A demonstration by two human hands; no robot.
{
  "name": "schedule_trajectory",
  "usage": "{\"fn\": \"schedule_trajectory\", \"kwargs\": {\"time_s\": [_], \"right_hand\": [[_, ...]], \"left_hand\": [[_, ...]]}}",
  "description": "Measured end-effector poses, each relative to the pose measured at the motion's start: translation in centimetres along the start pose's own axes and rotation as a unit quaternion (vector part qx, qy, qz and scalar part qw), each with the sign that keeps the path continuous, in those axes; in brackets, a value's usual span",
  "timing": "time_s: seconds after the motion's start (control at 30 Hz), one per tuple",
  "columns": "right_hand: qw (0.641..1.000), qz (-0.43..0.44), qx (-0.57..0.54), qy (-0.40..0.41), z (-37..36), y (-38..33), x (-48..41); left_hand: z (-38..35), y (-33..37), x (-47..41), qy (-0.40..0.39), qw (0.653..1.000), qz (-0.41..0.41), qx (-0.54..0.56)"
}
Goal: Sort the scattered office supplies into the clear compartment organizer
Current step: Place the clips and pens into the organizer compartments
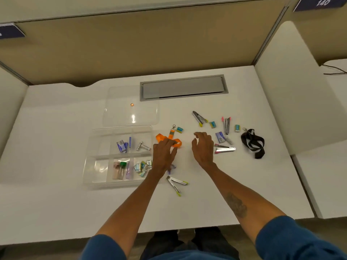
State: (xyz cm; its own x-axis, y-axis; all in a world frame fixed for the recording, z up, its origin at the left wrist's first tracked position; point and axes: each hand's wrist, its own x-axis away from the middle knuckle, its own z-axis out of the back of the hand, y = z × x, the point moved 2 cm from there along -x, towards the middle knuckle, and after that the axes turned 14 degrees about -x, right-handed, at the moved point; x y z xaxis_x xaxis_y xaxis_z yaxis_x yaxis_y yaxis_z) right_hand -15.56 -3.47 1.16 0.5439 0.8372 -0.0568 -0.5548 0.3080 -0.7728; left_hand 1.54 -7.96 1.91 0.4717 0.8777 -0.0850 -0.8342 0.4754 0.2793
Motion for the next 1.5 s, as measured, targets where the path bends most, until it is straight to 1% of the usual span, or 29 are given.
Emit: {"fn": "schedule_trajectory", "kwargs": {"time_s": [0.07,0.13,0.2,0.3,0.4,0.47,0.53,0.6,0.67,0.73,0.83,0.9,1.03,1.1,1.23,1.33,1.43,1.5], "right_hand": [[1.000,-0.020,0.016,0.015,2.4,2.5,-0.3],[0.999,-0.013,0.048,0.006,4.5,4.9,-0.5],[0.996,-0.001,0.086,-0.029,6.1,7.0,-0.5],[0.989,-0.006,0.121,-0.091,7.1,8.9,-0.4],[0.983,-0.005,0.145,-0.110,7.2,9.7,0.1],[0.980,-0.001,0.161,-0.113,7.3,9.7,0.4],[0.978,0.003,0.172,-0.121,7.3,9.5,0.5],[0.973,0.010,0.191,-0.132,7.2,9.4,0.4],[0.966,0.012,0.217,-0.142,7.1,9.4,0.4],[0.960,0.012,0.233,-0.152,6.9,9.2,0.5],[0.956,0.006,0.238,-0.169,6.4,8.7,1.0],[0.959,0.004,0.223,-0.174,6.1,8.4,1.4],[0.969,-0.005,0.171,-0.176,5.5,7.8,2.2],[0.972,-0.010,0.154,-0.176,5.3,7.5,2.6],[0.981,-0.042,0.083,-0.171,4.8,6.6,3.1],[0.987,-0.038,0.031,-0.151,4.4,5.1,3.4],[0.991,-0.036,-0.017,-0.127,3.6,3.0,3.0],[0.992,-0.042,-0.055,-0.106,3.0,1.2,2.4]], "left_hand": [[-1.3,1.9,-0.4,-0.018,1.000,-0.011,0.022],[-2.5,3.3,-0.5,-0.033,0.999,-0.020,0.037],[-3.5,4.3,-0.2,-0.043,0.998,-0.027,0.028],[-4.3,5.1,0.7,-0.067,0.997,-0.027,0.013],[-4.3,5.4,1.8,-0.118,0.992,-0.043,0.018],[-3.7,5.2,2.6,-0.156,0.984,-0.080,0.028],[-3.1,4.4,3.7,-0.192,0.973,-0.127,0.015],[-2.6,2.8,4.8,-0.232,0.962,-0.146,0.001],[-2.1,1.5,5.5,-0.253,0.955,-0.155,-0.007],[-1.7,0.9,6.1,-0.257,0.950,-0.174,-0.017],[-1.3,0.7,7.0,-0.260,0.942,-0.210,-0.025],[-1.2,0.7,7.4,-0.275,0.935,-0.222,-0.021],[-1.3,0.9,7.7,-0.329,0.899,-0.282,-0.064],[-1.6,1.0,7.8,-0.328,0.893,-0.296,-0.082],[-2.3,1.2,7.8,-0.303,0.907,-0.280,-0.085],[-2.2,1.3,7.7,-0.297,0.919,-0.254,-0.054],[-1.5,1.3,6.8,-0.273,0.944,-0.185,0.021],[-0.5,1.2,5.9,-0.238,0.961,-0.127,0.067]]}}
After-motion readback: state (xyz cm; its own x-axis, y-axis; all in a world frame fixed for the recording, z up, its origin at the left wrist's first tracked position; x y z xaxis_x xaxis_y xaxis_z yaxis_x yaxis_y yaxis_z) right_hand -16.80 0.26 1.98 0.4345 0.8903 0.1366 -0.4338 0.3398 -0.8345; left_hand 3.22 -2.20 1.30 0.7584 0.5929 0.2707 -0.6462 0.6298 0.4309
